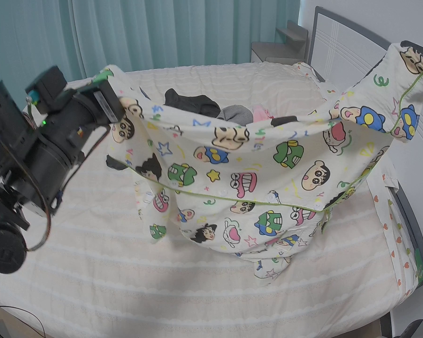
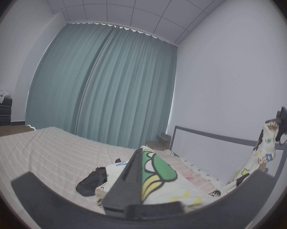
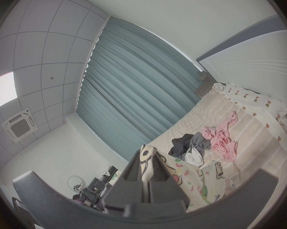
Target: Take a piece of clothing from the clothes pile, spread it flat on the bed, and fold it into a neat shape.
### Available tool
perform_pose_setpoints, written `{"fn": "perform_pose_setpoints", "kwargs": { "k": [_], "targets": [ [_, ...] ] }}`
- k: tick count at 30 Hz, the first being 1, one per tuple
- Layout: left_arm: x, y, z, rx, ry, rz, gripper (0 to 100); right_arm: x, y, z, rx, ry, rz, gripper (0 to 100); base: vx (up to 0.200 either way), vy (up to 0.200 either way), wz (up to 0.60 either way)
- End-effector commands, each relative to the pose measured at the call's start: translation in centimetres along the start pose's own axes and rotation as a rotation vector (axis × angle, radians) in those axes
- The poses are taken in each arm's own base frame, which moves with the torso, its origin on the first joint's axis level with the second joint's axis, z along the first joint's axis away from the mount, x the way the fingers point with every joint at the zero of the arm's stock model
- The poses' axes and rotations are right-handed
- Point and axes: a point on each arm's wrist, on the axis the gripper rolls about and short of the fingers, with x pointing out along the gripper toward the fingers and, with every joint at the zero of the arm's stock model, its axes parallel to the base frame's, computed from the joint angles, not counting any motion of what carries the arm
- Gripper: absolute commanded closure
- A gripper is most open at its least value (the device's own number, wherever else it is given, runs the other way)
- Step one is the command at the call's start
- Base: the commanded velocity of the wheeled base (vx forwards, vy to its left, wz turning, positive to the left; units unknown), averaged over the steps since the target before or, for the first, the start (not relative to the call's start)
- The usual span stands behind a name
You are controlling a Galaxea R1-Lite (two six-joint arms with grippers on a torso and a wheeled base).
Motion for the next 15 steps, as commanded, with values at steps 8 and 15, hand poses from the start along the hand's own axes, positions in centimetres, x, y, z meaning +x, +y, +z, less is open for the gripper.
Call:
{"fn": "perform_pose_setpoints", "kwargs": {
  "k": [8, 15],
  "targets": [
    [-2.1, 0.9, 6.0, -0.022, -0.088, -0.026, 100, -1.2, 2.0, 1.7, -0.013, -0.063, 0.073, 100, 0.0, 0.0, 0.0],
    [-5.3, 1.5, 3.1, 0.049, 0.028, -0.062, 100, -2.1, 3.6, 2.3, -0.01, -0.086, 0.157, 100, 0.0, 0.0, 0.0]
  ]
}}
